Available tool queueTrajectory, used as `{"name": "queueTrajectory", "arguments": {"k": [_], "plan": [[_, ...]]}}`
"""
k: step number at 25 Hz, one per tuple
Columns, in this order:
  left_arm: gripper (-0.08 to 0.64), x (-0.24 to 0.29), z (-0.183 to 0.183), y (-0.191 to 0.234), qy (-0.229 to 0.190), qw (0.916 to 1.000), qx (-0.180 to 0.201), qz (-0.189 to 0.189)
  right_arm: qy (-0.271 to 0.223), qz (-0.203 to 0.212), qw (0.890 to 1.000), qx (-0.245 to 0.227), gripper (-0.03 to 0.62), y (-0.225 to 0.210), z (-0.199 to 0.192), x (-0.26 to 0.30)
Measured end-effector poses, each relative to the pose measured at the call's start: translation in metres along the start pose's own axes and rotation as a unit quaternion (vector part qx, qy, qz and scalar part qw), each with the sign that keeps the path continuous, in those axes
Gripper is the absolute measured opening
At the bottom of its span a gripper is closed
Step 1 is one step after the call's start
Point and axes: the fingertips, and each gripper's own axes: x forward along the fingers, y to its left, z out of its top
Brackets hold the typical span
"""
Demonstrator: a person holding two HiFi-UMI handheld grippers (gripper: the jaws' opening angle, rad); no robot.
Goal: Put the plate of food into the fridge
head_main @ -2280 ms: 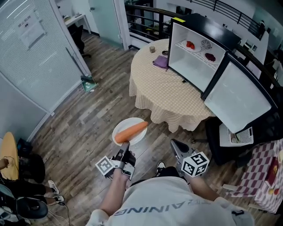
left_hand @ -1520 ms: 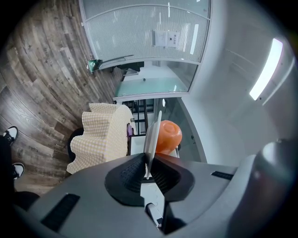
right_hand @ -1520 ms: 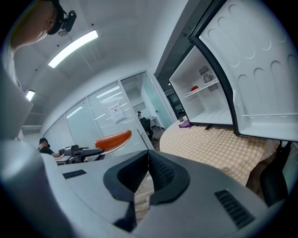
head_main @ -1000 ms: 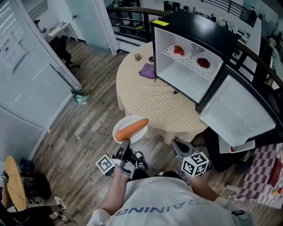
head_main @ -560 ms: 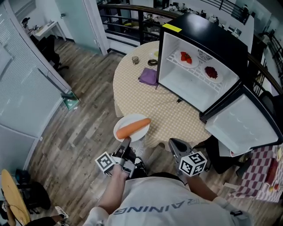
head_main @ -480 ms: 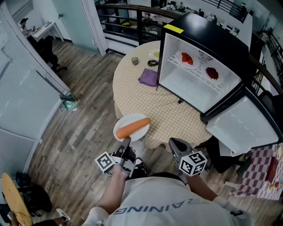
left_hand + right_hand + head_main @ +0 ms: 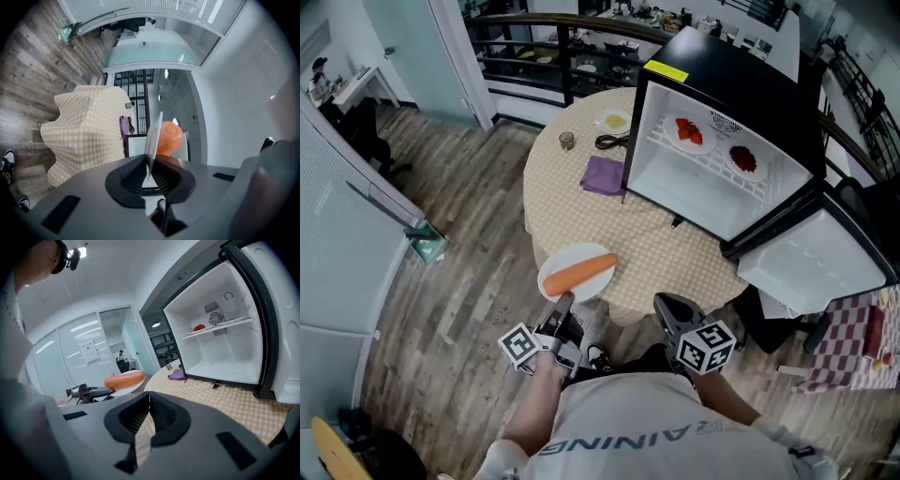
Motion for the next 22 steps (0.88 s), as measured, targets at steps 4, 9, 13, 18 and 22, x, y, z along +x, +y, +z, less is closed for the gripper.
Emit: {"name": "queueTrajectory", "arguments": {"k": [4,9,13,18,22], "plan": [[0.035,0.014,0.004,0.004,0.02,0.9998,-0.001,-0.007,0.001,-0.022,1.0,0.001,0.023,-0.004,-0.001,0.003],[0.035,0.029,-0.003,0.008,0.05,0.9987,-0.003,-0.002,-0.004,-0.047,0.999,0.016,0.023,-0.015,-0.003,-0.001],[0.035,0.046,-0.009,0.007,0.066,0.9978,0.001,0.001,-0.009,-0.055,0.998,0.031,0.023,-0.029,-0.003,0.0],[0.035,0.07,-0.014,0.001,0.075,0.9971,0.005,0.008,-0.025,-0.052,0.998,0.039,0.023,-0.047,0.013,0.005],[0.035,0.103,-0.021,-0.002,0.087,0.996,0.012,0.012,-0.039,-0.052,0.997,0.041,0.023,-0.073,0.03,0.008]]}}
